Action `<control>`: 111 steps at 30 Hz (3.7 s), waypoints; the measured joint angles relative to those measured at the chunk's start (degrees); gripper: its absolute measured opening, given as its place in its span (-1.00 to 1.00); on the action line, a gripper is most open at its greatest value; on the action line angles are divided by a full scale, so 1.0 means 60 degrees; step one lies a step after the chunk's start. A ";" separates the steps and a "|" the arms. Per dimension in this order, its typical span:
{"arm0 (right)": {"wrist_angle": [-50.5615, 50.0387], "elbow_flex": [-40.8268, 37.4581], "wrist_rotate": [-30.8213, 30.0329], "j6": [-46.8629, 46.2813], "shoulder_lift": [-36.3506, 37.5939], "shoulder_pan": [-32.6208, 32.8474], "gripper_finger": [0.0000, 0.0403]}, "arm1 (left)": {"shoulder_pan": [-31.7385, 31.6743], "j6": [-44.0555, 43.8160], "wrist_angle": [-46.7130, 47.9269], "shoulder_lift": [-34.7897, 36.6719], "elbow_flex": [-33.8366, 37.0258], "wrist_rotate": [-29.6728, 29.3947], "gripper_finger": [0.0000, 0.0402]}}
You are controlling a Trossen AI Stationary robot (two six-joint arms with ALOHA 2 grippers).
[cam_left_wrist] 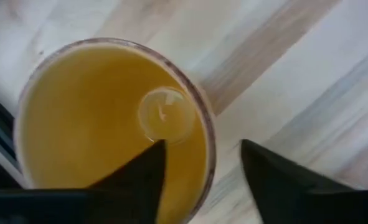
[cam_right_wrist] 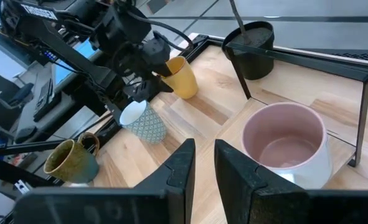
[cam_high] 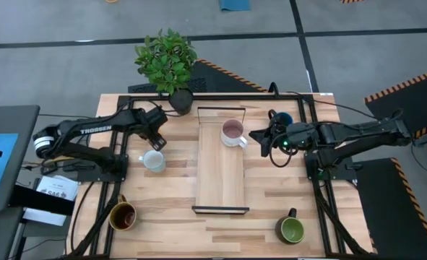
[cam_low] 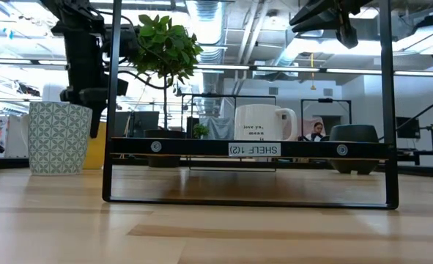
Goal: Place coffee mugs
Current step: Put the yellow mug on the shelf, then put the white blue mug on the shelf
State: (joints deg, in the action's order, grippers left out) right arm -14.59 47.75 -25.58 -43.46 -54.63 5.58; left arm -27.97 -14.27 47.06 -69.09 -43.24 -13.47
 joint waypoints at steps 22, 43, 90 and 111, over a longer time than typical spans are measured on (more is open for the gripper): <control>-0.0027 0.0004 0.0000 -0.0004 -0.0036 -0.0016 -0.56 | 0.3893 -0.0345 0.1230 0.0082 -0.3920 0.1059 -0.99; 0.0047 0.0011 0.0003 -0.0027 -0.0153 -0.0146 -0.56 | 0.4390 0.2699 0.1022 -0.5346 -0.7988 0.0181 -1.00; 0.0313 0.0004 -0.0023 -0.0007 -0.0149 -0.0146 -0.56 | 0.3559 0.3969 0.0136 -0.6319 -0.7890 0.0120 -0.79; 0.0313 0.0004 -0.0018 -0.0007 -0.0149 -0.0146 -0.56 | 0.3563 0.3949 0.1179 -0.6315 -0.9392 0.0090 -0.17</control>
State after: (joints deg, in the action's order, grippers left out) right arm -12.71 47.77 -25.69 -43.51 -55.53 4.71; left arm -6.59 9.43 54.13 -106.98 -99.60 -12.93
